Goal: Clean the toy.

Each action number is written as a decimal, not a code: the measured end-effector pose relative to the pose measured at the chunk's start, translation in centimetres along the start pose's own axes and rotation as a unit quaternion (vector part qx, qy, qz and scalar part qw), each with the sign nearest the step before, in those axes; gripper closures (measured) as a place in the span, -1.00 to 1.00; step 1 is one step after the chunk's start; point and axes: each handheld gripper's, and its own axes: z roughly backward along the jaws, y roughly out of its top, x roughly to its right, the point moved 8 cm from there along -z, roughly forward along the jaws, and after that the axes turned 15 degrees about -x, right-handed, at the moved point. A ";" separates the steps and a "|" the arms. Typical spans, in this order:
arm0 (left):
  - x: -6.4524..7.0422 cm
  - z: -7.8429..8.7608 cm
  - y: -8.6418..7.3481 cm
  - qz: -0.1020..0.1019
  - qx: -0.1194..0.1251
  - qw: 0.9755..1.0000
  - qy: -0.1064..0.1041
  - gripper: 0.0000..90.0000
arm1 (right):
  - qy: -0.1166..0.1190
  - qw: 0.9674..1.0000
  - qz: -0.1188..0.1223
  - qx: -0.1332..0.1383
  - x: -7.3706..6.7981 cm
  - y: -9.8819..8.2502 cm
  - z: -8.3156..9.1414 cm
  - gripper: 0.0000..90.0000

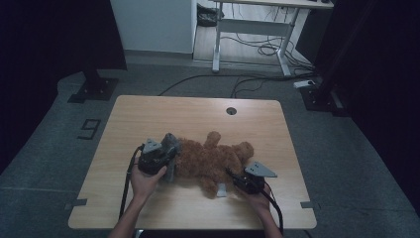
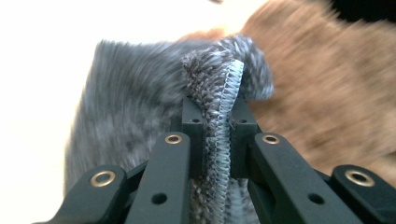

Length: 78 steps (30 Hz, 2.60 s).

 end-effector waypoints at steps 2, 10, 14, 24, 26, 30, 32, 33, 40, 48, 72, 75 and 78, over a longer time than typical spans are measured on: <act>2.2 -0.2 1.8 -0.028 0.001 1.000 0.001 0.79 | -0.001 1.000 0.002 0.000 0.0 0.0 0.0 0.39; 12.3 -3.8 7.4 -0.118 -0.013 0.992 -0.042 0.80 | 0.000 1.000 0.003 0.001 0.0 0.0 0.0 0.38; 16.6 -6.4 8.1 -0.158 -0.040 0.985 -0.048 0.80 | 0.000 1.000 0.005 0.001 0.0 0.0 0.0 0.38; 14.9 -8.7 5.9 -0.141 -0.074 0.986 -0.044 0.80 | -0.001 1.000 0.008 0.001 -0.1 -0.1 -0.1 0.37; 14.2 -8.2 5.7 -0.140 -0.070 0.987 -0.039 0.80 | 0.000 1.000 0.005 0.001 -0.1 -0.1 -0.1 0.37; 11.7 -7.0 4.9 -0.125 -0.059 0.990 -0.015 0.80 | -0.001 1.000 0.005 0.002 -0.1 -0.1 -0.1 0.37; 10.1 -6.3 4.5 -0.114 -0.054 0.992 -0.006 0.80 | 0.000 1.000 0.004 0.004 0.0 -0.1 -0.1 0.36; 9.4 -6.0 4.3 -0.106 -0.051 0.993 -0.005 0.81 | 0.000 1.000 0.003 0.004 0.0 -0.1 -0.1 0.36; 4.6 -3.4 3.1 -0.069 -0.040 0.997 0.008 0.81 | 0.000 1.000 0.001 0.005 0.0 -0.1 -0.1 0.36; 0.0 -1.4 1.0 -0.029 -0.034 0.999 0.028 0.81 | -0.001 1.000 -0.001 0.007 0.0 -0.1 -0.1 0.35; 3.9 -3.0 5.9 -0.058 -0.028 0.998 0.002 0.80 | -0.043 0.999 0.005 0.013 0.7 0.6 -0.7 0.37; 4.5 -4.4 7.1 -0.070 -0.042 0.997 0.007 0.80 | -0.049 0.999 0.005 0.012 1.1 0.9 -1.0 0.38; 4.4 -5.5 8.1 -0.072 -0.052 0.996 0.011 0.80 | -0.052 0.999 0.005 0.010 1.8 1.3 -1.4 0.38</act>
